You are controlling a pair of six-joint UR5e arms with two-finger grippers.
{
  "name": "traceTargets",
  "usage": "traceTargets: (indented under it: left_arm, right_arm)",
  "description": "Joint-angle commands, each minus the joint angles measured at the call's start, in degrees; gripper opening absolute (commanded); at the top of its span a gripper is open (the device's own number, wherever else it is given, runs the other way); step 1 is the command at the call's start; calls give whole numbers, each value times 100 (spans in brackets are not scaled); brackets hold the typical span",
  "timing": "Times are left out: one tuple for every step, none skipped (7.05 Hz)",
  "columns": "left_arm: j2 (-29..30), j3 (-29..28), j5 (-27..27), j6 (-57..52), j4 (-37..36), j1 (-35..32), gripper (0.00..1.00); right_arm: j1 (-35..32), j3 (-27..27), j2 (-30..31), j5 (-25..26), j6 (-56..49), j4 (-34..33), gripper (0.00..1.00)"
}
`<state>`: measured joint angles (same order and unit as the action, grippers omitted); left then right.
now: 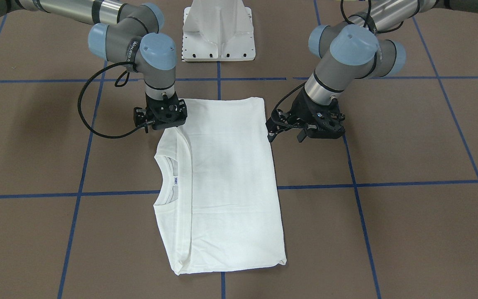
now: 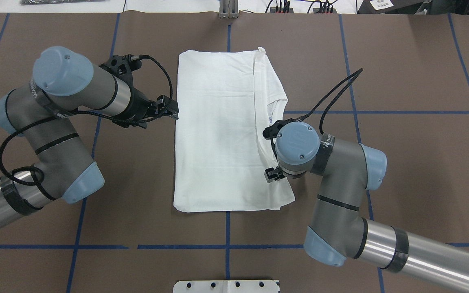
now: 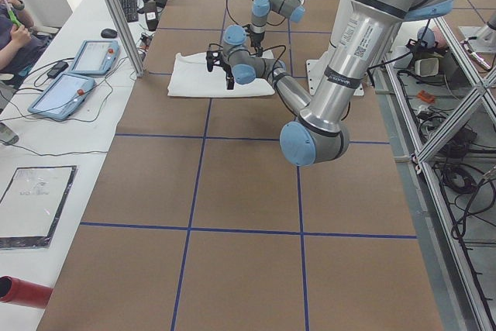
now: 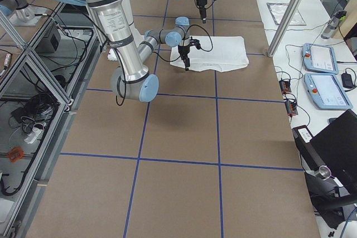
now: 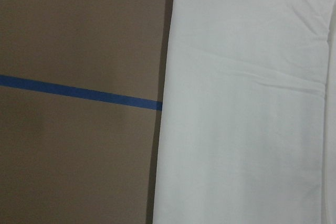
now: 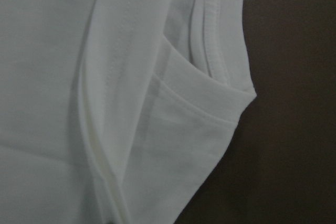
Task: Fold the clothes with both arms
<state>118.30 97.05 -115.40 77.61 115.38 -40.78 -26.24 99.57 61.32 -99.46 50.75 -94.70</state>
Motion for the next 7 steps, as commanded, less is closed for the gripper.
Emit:
traceTargets:
  left_arm:
    - [9,-2,0,0,2,0,100]
    - [26,-2,0,0,2,0,100]
    - [26,7,0,-9,-6,0,100]
    - [26,15,-9,0,-24,0,100]
    - [0,7,-18,26,-7,18,100]
    - [-61,111,0,514,37,244,100]
    - [-166,173,104,1206,368,603,100]
  right_arm:
    - [-144,755,712,-108,-3,-153,100]
    - [-232,766,671,-152,57,-154,100]
    - [-407,775,532,-405,67,-136,100]
    - [-513,931,417,-599,84,-136,100]
    - [-523,1133,425,-688,145,-136,100]
    - [-505,1205,416,-706,477,-84,100]
    - [-505,1318,433,-715,828,4,100]
